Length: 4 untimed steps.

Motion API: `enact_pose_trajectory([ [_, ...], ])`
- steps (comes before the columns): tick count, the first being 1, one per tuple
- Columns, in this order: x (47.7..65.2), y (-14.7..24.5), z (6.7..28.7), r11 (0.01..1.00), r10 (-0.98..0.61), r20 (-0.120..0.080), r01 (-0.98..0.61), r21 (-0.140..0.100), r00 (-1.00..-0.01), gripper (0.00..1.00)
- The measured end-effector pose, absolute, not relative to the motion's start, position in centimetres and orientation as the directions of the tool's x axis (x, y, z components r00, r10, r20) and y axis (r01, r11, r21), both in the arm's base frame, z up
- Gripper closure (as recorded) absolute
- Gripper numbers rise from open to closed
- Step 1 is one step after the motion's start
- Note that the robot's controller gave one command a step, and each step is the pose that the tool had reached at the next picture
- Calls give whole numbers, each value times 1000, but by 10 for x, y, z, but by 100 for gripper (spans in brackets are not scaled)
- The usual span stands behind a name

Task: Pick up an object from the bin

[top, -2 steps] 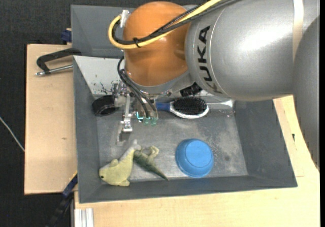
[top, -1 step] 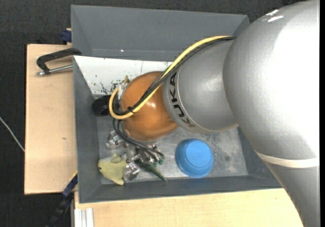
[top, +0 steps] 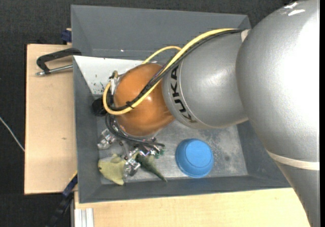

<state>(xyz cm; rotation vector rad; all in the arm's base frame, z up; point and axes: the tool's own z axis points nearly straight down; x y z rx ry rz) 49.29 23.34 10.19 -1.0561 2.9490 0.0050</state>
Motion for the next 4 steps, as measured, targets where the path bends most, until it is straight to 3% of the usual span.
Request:
enact_pose_trajectory([
  [1,491,207,108,797,-603,-1,-603,1,-797,0],
  [2,497,231,72,563,-827,-2,-827,-3,-563,0],
  [3,498,231,73,565,-825,-2,-825,0,-565,0],
  [4,499,231,76,565,-825,-1,-825,-1,-565,100],
])
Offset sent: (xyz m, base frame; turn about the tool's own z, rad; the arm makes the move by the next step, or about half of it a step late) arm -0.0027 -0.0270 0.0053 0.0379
